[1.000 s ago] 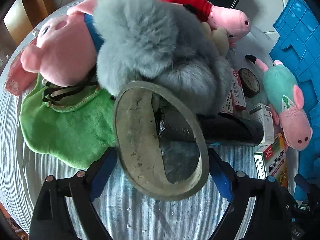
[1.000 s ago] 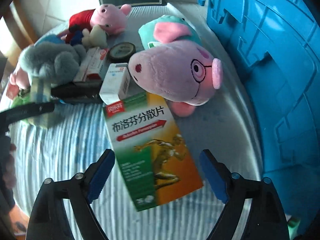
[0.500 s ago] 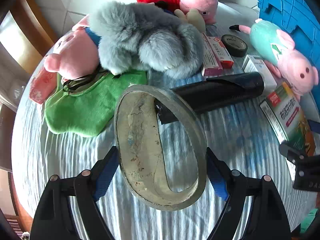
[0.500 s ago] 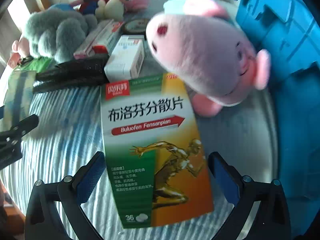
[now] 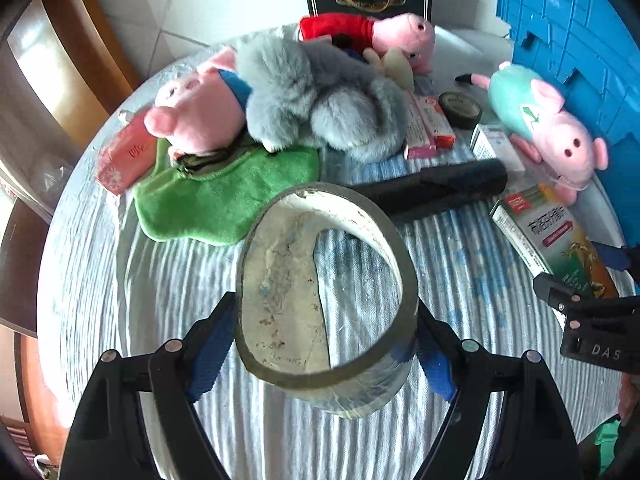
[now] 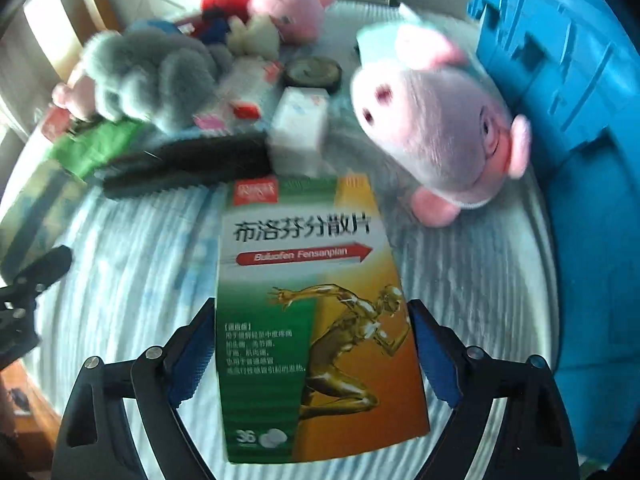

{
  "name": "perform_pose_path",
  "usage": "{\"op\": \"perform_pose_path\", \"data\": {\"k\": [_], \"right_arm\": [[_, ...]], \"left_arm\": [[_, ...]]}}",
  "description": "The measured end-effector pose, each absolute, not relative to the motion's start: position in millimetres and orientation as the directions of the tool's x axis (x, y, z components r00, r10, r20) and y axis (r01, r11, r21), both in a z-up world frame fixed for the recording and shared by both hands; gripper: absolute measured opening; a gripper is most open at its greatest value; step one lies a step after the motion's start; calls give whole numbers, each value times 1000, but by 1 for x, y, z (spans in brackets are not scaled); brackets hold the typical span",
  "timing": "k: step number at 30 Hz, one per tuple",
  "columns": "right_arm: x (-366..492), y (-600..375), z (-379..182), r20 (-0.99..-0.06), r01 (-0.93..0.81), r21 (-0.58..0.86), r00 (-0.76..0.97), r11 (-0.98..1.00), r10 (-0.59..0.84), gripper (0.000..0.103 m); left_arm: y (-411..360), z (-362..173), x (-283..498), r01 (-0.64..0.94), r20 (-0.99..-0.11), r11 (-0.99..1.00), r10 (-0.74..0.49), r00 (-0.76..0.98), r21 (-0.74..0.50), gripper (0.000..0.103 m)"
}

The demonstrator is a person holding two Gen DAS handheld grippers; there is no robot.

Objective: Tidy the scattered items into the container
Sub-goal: 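Grasp the clear tape ring with the left gripper while the right grasps the ibuprofen box, then carry the tape ring and ibuprofen box over the blue crate with both grippers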

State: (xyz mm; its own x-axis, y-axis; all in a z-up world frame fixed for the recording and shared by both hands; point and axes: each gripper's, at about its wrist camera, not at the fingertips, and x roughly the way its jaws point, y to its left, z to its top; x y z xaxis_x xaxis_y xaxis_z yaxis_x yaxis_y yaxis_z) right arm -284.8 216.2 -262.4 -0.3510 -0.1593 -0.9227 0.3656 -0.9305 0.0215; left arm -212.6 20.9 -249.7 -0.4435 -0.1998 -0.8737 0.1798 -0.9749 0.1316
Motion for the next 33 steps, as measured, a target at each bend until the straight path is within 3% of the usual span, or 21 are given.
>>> {"op": "perform_pose_path", "data": {"k": [11, 12, 17, 21, 26, 29, 33], "right_arm": [[-234, 181, -157, -782, 338, -74, -604, -938, -155, 89], [-230, 179, -148, -760, 331, -87, -632, -940, -152, 89], [-213, 193, -88, -644, 270, -131, -755, -954, -126, 89], [-216, 223, -47, -578, 200, -123, -811, -972, -94, 89], [-215, 238, -48, -585, 247, -111, -799, -963, -138, 89], [-230, 241, -85, -664, 288, -91, -731, -953, -157, 89], [-250, 253, -144, -766, 309, -30, -619, -951, -176, 89]], "left_arm": [[14, -173, -189, 110, -782, -991, -126, -611, 73, 80], [17, -164, -186, 101, -770, -993, -113, -628, 63, 71], [41, -115, -184, 40, -690, -998, -59, -721, 43, 52], [59, -88, -203, 25, -643, -999, -48, -765, 45, 47], [50, -120, -233, 93, -729, -996, -57, -682, -9, 49], [44, -154, -233, 145, -784, -987, -37, -619, -68, 74], [47, -189, -231, 172, -827, -984, -58, -559, -47, 80]]}}
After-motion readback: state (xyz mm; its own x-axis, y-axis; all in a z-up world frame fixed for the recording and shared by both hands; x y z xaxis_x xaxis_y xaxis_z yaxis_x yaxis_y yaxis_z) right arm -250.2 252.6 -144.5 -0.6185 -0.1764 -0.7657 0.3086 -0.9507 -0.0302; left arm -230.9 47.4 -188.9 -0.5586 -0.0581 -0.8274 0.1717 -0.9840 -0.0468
